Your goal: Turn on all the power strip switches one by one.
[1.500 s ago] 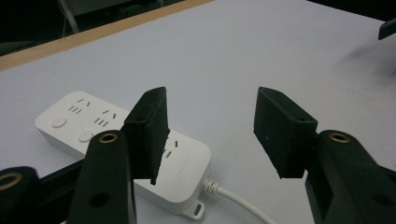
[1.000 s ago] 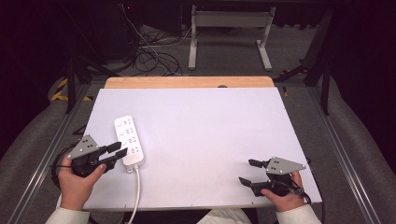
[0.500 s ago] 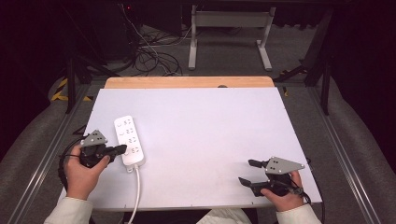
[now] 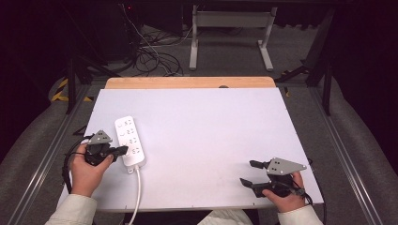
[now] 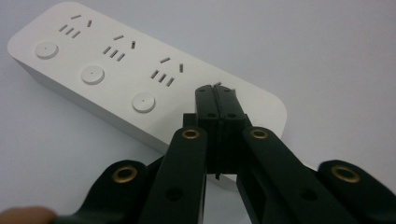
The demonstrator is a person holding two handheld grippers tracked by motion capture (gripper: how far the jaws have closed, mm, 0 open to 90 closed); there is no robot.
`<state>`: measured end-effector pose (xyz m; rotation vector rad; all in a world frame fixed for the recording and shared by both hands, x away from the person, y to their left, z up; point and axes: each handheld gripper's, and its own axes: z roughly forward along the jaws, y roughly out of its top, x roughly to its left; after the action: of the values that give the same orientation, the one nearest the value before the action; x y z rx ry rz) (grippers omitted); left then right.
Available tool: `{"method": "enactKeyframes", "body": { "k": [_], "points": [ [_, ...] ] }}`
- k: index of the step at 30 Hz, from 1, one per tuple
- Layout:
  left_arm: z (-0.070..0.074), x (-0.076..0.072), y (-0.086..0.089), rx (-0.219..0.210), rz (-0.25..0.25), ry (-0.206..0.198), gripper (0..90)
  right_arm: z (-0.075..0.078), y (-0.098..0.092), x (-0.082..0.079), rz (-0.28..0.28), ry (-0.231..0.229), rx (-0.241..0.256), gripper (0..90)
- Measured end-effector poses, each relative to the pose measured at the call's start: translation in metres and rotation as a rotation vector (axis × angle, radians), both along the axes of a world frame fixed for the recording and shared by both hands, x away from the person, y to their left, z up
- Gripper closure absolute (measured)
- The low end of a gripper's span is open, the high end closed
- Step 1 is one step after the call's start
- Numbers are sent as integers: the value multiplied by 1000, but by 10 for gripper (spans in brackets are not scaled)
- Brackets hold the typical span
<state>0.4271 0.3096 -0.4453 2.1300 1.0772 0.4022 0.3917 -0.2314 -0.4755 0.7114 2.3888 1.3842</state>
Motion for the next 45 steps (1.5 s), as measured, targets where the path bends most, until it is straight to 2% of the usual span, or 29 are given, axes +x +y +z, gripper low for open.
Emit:
{"method": "enactKeyframes", "body": {
  "k": [3, 4, 7, 15, 23, 29, 34, 39, 40, 45],
  "points": [
    [-2, 1, -3, 22, -3, -7, 898, 0, 0, 0, -5, 4, -5, 277],
    [-3, 1, -5, 55, -3, -13, 898, 0, 0, 0, -6, 4, -4, 277],
    [-5, 2, -6, 79, -5, -8, 898, 0, 0, 0, -7, 3, -4, 277],
    [-9, 4, -5, 73, -2, 6, 898, -1, 0, 0, -6, 7, -3, 277],
    [-11, 3, -3, 64, 11, -13, 898, 0, 0, 0, -8, 5, -1, 284],
    [-12, 4, -3, 54, 15, -8, 898, 0, -1, 0, -7, 4, -1, 285],
    [-13, 4, -4, 72, 10, -22, 898, 0, -1, 0, -7, 3, -2, 285],
    [-14, 4, -4, 67, 8, -19, 898, 0, -1, 0, -7, 2, -2, 285],
    [-14, 4, -4, 85, 8, -32, 898, 0, -1, 0, -7, 2, 0, 285],
    [-14, 4, -5, 87, 6, -28, 898, 0, -1, 0, -7, 2, -2, 285]
  ]
}}
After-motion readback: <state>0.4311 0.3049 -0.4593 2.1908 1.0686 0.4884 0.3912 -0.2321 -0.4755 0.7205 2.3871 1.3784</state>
